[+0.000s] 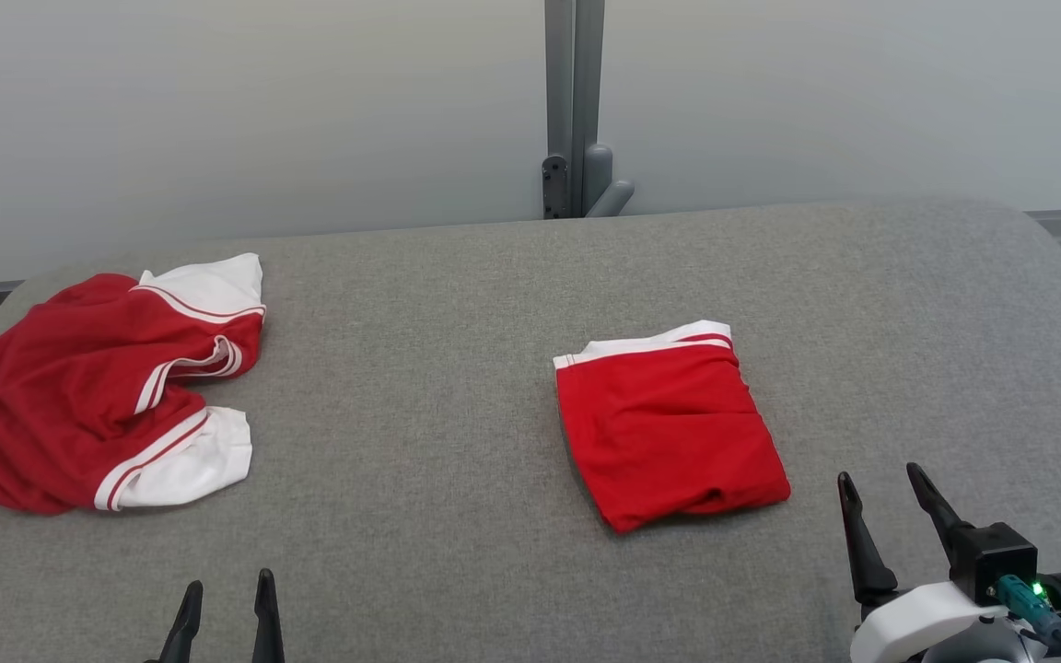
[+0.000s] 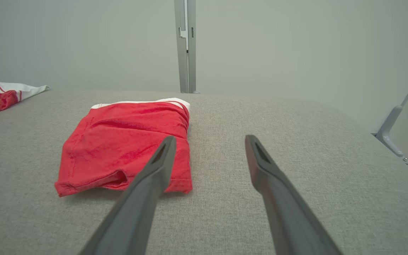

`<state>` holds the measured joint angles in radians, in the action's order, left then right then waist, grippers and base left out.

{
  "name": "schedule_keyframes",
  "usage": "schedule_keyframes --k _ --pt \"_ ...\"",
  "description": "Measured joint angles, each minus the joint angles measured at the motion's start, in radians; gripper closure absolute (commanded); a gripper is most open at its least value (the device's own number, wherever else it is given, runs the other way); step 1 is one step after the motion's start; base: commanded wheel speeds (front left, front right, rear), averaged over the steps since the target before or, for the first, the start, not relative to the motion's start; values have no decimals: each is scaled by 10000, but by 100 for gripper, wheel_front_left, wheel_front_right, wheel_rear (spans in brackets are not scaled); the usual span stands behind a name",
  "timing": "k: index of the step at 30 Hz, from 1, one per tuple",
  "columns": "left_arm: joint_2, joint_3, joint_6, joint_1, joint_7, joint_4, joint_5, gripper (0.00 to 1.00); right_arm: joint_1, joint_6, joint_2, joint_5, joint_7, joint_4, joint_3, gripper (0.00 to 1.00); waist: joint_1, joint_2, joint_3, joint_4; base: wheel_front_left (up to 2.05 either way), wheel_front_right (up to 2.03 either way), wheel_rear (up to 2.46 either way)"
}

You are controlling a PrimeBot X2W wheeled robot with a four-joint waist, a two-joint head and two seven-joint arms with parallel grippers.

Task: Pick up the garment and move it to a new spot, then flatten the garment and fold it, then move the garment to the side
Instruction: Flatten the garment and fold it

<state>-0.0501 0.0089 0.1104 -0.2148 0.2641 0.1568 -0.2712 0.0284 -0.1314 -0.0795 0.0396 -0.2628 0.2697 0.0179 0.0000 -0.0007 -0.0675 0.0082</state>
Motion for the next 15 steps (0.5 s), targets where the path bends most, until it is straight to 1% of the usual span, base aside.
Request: schedule_keyframes --k 9,15 --pt "0 46 100 116 0 134 -2 0 -589 0 94 -86 0 224 138 0 0 1 269 -43 0 0 0" --pt "0 52 127 127 0 148 -98 0 -614 0 96 -142 0 226 207 0 0 0 353 110 0 0 0"
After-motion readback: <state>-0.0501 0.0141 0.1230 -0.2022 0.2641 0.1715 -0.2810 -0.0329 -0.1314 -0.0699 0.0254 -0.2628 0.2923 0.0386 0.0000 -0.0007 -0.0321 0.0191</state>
